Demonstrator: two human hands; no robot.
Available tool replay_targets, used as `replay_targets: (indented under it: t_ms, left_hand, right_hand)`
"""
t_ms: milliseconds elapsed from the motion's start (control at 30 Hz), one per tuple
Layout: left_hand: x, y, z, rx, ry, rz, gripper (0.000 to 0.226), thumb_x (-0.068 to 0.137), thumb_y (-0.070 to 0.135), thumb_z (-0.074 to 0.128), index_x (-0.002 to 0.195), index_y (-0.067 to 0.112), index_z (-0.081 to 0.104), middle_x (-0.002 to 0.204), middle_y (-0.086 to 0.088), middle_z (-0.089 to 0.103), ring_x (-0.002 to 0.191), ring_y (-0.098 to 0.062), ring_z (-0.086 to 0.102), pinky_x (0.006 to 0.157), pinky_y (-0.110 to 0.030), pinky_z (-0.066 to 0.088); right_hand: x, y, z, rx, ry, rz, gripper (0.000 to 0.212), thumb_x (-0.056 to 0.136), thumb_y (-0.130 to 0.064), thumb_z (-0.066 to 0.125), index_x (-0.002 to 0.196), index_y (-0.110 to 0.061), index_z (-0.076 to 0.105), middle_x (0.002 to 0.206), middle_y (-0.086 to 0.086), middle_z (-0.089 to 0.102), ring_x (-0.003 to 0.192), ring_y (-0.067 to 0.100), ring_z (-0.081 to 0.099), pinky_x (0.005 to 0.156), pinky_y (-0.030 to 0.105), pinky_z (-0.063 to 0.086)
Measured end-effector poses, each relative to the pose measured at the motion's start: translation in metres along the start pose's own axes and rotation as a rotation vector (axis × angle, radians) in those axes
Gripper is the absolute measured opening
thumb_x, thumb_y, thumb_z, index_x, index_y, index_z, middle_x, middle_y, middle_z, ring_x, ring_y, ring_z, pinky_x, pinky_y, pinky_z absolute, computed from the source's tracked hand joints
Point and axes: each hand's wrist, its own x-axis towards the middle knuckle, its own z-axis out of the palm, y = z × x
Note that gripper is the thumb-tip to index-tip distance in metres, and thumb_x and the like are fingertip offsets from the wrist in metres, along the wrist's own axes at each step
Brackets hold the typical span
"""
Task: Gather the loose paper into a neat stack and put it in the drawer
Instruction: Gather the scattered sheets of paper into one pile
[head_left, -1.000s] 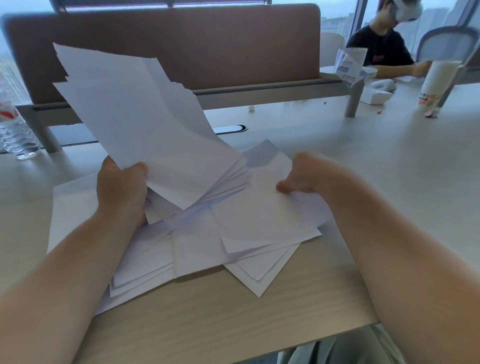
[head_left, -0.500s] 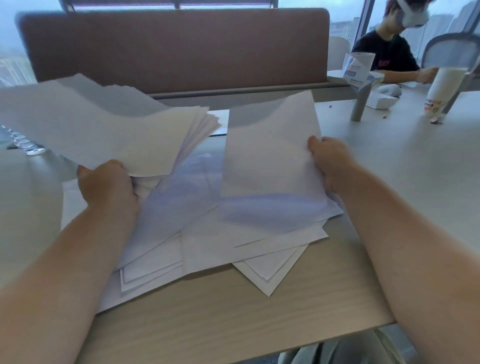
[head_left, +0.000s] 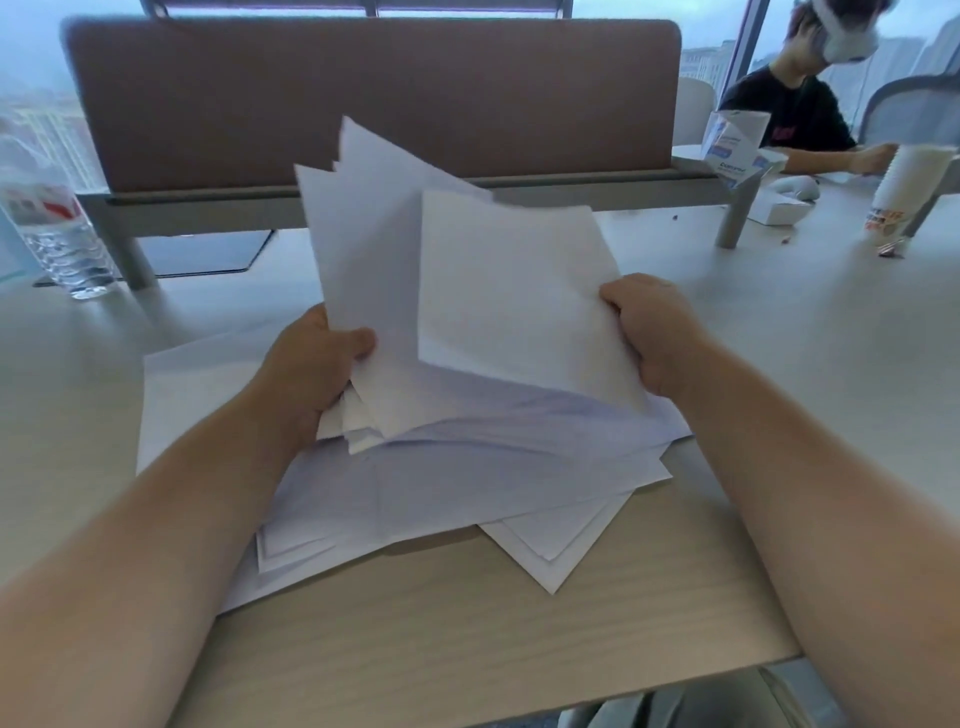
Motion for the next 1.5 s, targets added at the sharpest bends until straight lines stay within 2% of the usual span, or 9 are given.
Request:
replay_targets:
  t_ms: [200,300,500,633,833,1000,1133,1267,1500]
  left_hand:
    - [-0.008,0.002,0.002,0.088,-0.259,0.077,0.021,0.101,0.015,0.063,0.109,0.033,0.07,0.089,0.024,0.078,0.083,0.003,0.074,0.065,-0.011,0.053]
    - [-0.012,0.001,0.006,0.008,-0.268,0.071,0.02,0.104,0.021,0.059,0.115,0.034,0.07,0.106,0.012,0.08,0.1,-0.014,0.076,0.085,-0.031,0.057]
    - [-0.026,0.008,0.011,-0.342,-0.258,-0.105,0.041,0.108,0.046,0.044,0.107,0.02,0.076,0.098,-0.001,0.082,0.083,-0.017,0.079,0.063,-0.028,0.061]
    - [-0.032,0.01,0.011,-0.232,-0.329,-0.127,0.022,0.091,0.021,0.067,0.11,0.012,0.076,0.107,-0.014,0.08,0.081,-0.024,0.079,0.062,-0.036,0.064]
    - [-0.014,0.004,0.01,-0.123,-0.074,-0.021,0.014,0.092,0.009,0.075,0.102,0.018,0.075,0.092,0.004,0.082,0.084,-0.017,0.079,0.073,-0.034,0.062]
    - [0.006,-0.001,-0.004,-0.332,0.223,-0.034,0.035,0.07,0.01,0.079,0.104,0.016,0.073,0.104,-0.006,0.08,0.094,-0.029,0.078,0.086,-0.051,0.063]
    - [0.01,-0.004,-0.008,-0.37,0.294,-0.066,0.027,0.072,0.005,0.072,0.094,0.018,0.063,0.087,-0.007,0.071,0.082,-0.03,0.073,0.075,-0.04,0.06]
    - [0.01,-0.004,-0.006,-0.367,0.34,-0.049,0.025,0.074,0.002,0.068,0.085,0.022,0.058,0.075,-0.001,0.062,0.071,-0.025,0.065,0.07,-0.04,0.053]
    - [0.011,-0.006,-0.004,-0.347,0.348,-0.033,0.026,0.076,0.005,0.069,0.093,0.024,0.065,0.091,0.001,0.074,0.084,-0.028,0.074,0.077,-0.045,0.062]
  right_hand:
    - [-0.01,0.013,0.021,-0.11,-0.077,0.005,0.016,0.086,-0.017,0.053,0.102,-0.015,0.055,0.1,0.016,0.065,0.08,0.029,0.062,0.069,0.038,0.054]
    - [-0.013,0.01,0.023,0.007,-0.094,0.024,0.022,0.091,-0.012,0.058,0.111,-0.016,0.05,0.109,0.013,0.066,0.087,0.026,0.069,0.072,0.039,0.063]
    - [-0.014,0.005,0.016,-0.033,-0.007,-0.342,0.065,0.084,-0.012,0.061,0.137,-0.037,0.033,0.109,-0.006,0.073,0.092,0.021,0.073,0.084,0.052,0.062]
    - [-0.019,0.008,0.022,-0.007,-0.145,-0.437,0.079,0.086,-0.018,0.058,0.154,-0.032,0.021,0.124,-0.003,0.071,0.106,0.02,0.072,0.095,0.05,0.059]
    - [-0.013,0.007,0.025,-0.005,-0.163,-0.3,0.054,0.095,-0.025,0.052,0.147,-0.025,0.04,0.108,-0.006,0.069,0.096,0.017,0.066,0.086,0.037,0.054]
    - [-0.015,-0.003,0.004,-0.863,-0.081,-0.08,0.066,0.094,-0.047,0.062,0.145,-0.007,0.047,0.145,0.016,0.05,0.128,0.035,0.052,0.105,0.039,0.045]
    - [-0.035,-0.016,0.001,-1.396,-0.297,0.029,0.072,0.084,-0.071,0.064,0.115,-0.006,0.064,0.117,0.012,0.066,0.126,0.034,0.055,0.1,0.037,0.044]
    - [-0.032,-0.017,0.001,-1.333,-0.315,0.046,0.06,0.074,-0.066,0.08,0.079,-0.012,0.055,0.074,0.004,0.06,0.079,0.027,0.06,0.074,0.032,0.044]
    - [-0.023,-0.006,0.0,-1.232,-0.232,-0.12,0.047,0.073,-0.052,0.085,0.097,-0.016,0.067,0.091,0.004,0.069,0.084,0.028,0.065,0.076,0.032,0.051]
